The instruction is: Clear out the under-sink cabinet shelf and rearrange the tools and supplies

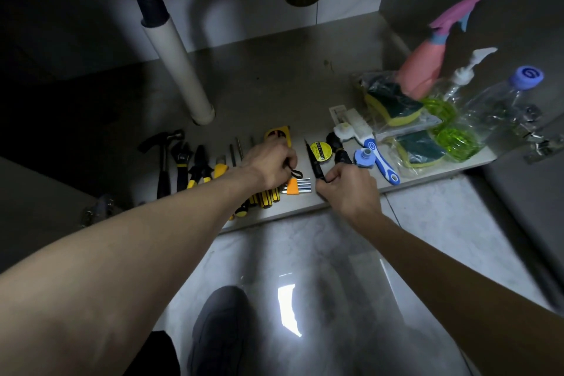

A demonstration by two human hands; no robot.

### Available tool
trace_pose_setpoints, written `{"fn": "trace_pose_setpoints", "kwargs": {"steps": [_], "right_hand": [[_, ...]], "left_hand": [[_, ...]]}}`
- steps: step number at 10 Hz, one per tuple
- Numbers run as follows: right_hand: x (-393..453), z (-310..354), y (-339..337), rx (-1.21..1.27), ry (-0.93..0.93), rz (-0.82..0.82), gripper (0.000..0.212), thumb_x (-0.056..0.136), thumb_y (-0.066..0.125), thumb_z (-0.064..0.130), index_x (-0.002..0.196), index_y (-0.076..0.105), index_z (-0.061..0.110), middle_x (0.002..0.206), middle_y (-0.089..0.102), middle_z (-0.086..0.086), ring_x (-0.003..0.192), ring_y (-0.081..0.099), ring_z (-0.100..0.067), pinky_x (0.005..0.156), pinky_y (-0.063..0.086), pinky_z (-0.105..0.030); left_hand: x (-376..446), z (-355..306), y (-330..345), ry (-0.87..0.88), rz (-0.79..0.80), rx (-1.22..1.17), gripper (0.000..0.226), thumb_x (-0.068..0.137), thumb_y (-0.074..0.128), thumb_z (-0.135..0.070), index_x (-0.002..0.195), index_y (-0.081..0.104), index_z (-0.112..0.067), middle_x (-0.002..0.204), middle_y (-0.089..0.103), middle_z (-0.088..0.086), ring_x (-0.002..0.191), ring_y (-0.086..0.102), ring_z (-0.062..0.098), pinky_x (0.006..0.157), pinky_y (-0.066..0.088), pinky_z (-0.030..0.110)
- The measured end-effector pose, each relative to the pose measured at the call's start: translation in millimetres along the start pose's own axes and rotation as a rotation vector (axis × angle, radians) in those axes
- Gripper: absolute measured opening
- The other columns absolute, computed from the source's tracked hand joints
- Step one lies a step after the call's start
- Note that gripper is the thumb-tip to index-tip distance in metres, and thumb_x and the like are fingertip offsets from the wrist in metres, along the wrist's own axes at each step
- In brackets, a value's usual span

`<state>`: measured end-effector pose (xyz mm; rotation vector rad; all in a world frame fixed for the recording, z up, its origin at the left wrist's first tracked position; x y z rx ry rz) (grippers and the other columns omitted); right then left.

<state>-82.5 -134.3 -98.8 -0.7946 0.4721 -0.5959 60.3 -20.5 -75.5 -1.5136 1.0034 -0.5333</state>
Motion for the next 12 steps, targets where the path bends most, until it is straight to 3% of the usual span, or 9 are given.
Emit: {"fn": "trace_pose_setpoints", "kwargs": {"steps": [2, 3, 4, 6, 8, 9, 10, 11, 12], "right_hand": [[5, 9, 8, -0.012, -0.007, 0.032, 0.025, 0.084, 0.073, 0.040, 0.070, 0.063, 0.021, 0.062, 0.065, 0.006, 0.066, 0.063, -0.014, 0.068, 0.055, -0.033], [6, 10, 9, -0.005, -0.004, 0.018, 0.030, 0.083, 0.073, 0.045, 0.068, 0.064, 0.021, 0.061, 0.063, 0.007, 0.063, 0.060, -0.013, 0.062, 0.049, -0.031], [5, 10, 9, 0.001, -0.014, 0.011, 0.034, 0.086, 0.070, 0.046, 0.066, 0.065, 0.020, 0.059, 0.064, 0.005, 0.060, 0.061, -0.013, 0.060, 0.050, -0.031], [4, 10, 11, -0.043, -0.032, 0.002, 0.035, 0.088, 0.068, 0.048, 0.065, 0.060, 0.023, 0.065, 0.066, 0.004, 0.067, 0.063, -0.019, 0.065, 0.053, -0.034], [4, 10, 14, -0.052, -0.030, 0.007, 0.029, 0.088, 0.067, 0.052, 0.079, 0.063, 0.025, 0.076, 0.066, 0.006, 0.077, 0.063, -0.020, 0.071, 0.052, -0.034], [3, 9, 13, -0.045, -0.020, 0.014, 0.030, 0.087, 0.066, 0.053, 0.080, 0.063, 0.024, 0.074, 0.065, 0.007, 0.077, 0.064, -0.020, 0.072, 0.054, -0.036], [-5, 10, 10, -0.007, -0.013, 0.053, 0.029, 0.090, 0.063, 0.052, 0.093, 0.067, 0.023, 0.081, 0.069, 0.002, 0.084, 0.066, -0.023, 0.078, 0.055, -0.038], [-16, 6, 2, -0.036, -0.024, 0.095, 0.036, 0.094, 0.059, 0.046, 0.117, 0.064, 0.019, 0.100, 0.070, -0.003, 0.097, 0.064, -0.026, 0.084, 0.053, -0.038], [-30, 8, -11, -0.138, -0.048, 0.229, 0.024, 0.093, 0.056, 0.033, 0.110, 0.065, 0.019, 0.107, 0.069, -0.003, 0.099, 0.063, -0.026, 0.087, 0.054, -0.039]], "left_hand": [[-8, -1, -2, 0.005, -0.036, -0.047, 0.016, 0.089, 0.057, -0.026, 0.100, 0.068, -0.026, 0.105, 0.053, -0.003, 0.108, 0.046, 0.019, 0.080, 0.040, 0.032], [-16, -4, 2, 0.018, -0.007, -0.063, 0.025, 0.083, 0.064, -0.044, 0.102, 0.068, -0.028, 0.104, 0.055, -0.007, 0.107, 0.048, 0.016, 0.080, 0.044, 0.035], [-22, -8, 13, 0.048, 0.025, 0.009, 0.052, 0.075, 0.069, -0.064, 0.113, 0.066, -0.028, 0.110, 0.056, -0.008, 0.108, 0.047, 0.013, 0.082, 0.044, 0.033], [-23, -11, 14, 0.009, -0.112, 0.073, 0.047, 0.078, 0.067, -0.060, 0.109, 0.070, -0.024, 0.109, 0.059, -0.004, 0.109, 0.050, 0.018, 0.083, 0.045, 0.034], [-27, -6, 14, -0.033, -0.100, 0.048, 0.049, 0.079, 0.068, -0.061, 0.112, 0.068, -0.025, 0.113, 0.058, -0.003, 0.114, 0.048, 0.018, 0.089, 0.044, 0.036], [-33, -6, 11, -0.032, -0.131, 0.014, 0.044, 0.081, 0.067, -0.057, 0.110, 0.068, -0.024, 0.110, 0.059, -0.004, 0.112, 0.048, 0.018, 0.085, 0.043, 0.034], [-44, -7, 6, -0.068, -0.166, -0.009, 0.031, 0.089, 0.058, -0.044, 0.109, 0.067, -0.021, 0.111, 0.058, -0.003, 0.111, 0.049, 0.019, 0.080, 0.041, 0.031], [-59, -10, -6, -0.133, -0.199, -0.065, 0.019, 0.092, 0.050, -0.031, 0.101, 0.064, -0.021, 0.108, 0.059, -0.002, 0.106, 0.053, 0.021, 0.078, 0.050, 0.037], [-81, -15, -13, -0.257, -0.175, -0.121, 0.018, 0.092, 0.050, -0.030, 0.095, 0.067, -0.023, 0.100, 0.065, -0.001, 0.094, 0.060, 0.023, 0.068, 0.047, 0.033]]}}
Point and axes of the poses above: each hand's wrist, its own x-axis towards the middle knuckle, its own y-axis out of the palm, z = x × y, the point moved 4 cm from there along x, towards the middle knuckle
